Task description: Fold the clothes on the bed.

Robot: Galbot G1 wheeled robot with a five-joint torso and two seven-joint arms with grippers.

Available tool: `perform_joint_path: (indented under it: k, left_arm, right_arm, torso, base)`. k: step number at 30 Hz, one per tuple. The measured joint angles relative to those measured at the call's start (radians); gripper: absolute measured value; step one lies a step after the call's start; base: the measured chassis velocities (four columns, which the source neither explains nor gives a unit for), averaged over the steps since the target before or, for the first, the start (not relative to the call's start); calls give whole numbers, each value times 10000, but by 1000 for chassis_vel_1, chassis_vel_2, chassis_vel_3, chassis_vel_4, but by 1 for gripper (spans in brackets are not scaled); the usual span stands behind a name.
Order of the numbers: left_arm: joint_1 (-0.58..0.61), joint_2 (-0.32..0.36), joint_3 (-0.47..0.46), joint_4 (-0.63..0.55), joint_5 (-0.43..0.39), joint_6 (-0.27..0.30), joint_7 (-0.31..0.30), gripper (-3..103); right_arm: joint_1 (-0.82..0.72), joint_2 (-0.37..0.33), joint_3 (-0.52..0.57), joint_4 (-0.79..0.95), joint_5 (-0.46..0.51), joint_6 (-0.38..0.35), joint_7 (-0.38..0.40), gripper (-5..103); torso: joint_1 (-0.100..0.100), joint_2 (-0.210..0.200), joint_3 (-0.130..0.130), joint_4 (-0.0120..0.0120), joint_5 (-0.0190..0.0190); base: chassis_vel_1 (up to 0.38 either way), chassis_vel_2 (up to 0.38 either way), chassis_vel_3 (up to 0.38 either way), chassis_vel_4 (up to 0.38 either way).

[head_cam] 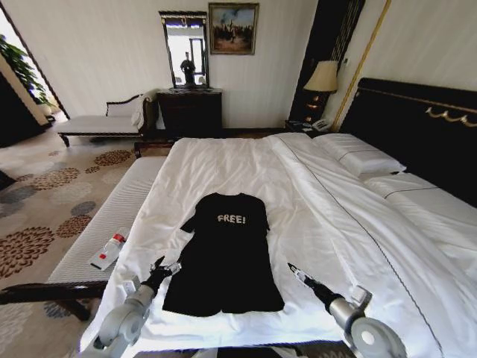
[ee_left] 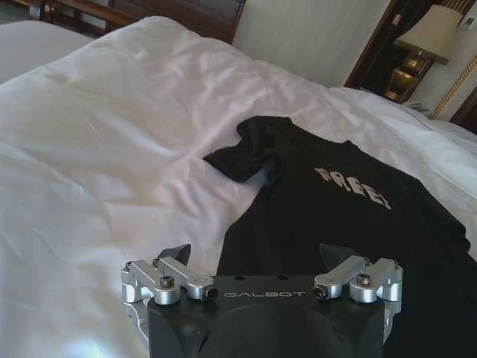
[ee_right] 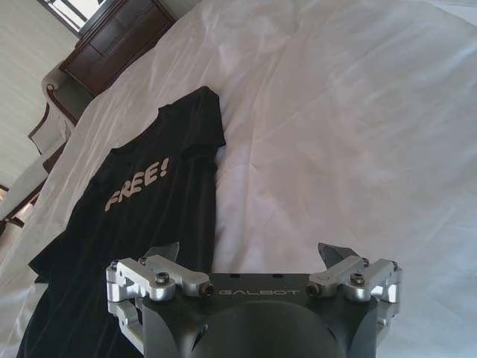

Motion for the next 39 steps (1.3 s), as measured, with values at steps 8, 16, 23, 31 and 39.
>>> perform_joint_path:
  k: [8,16,23,31,39]
  left_arm:
    - [1614,108,-643,-538,-672,61,353,100]
    - [3178,171,-1350,-1279,-1942,124,290,100]
    - [3531,170,-1415,-1400,-2352,271,131,98]
    - [3894,231,-1434,-1239,-2558,320,7,98]
    - [3500,179,-880,-886,-2633,478,-199,98]
  right_arm:
    - [-508,486,-157,496,-472,1,-1,100]
    - [-1127,945,-464,628,-1064,100,-48,100]
    - [-1245,934,-464,440,-1114,172,-81,100]
    - [-1166,1024,-484,139,-1110,195,-62,100]
    - [-998,1050,-528,-35,-1060,200,-10,100]
  torso:
    - [1,-1,1,2,-1]
    - [0,0,0,2,1]
    - [1,0,1,1,1]
    - [1,0,1,1,1]
    - [1,0,1,1,-1]
  base:
    - [0,0,0,0]
    - [0,0,0,0]
    - [0,0,0,0]
    - [0,0,0,0]
    - [0,0,0,0]
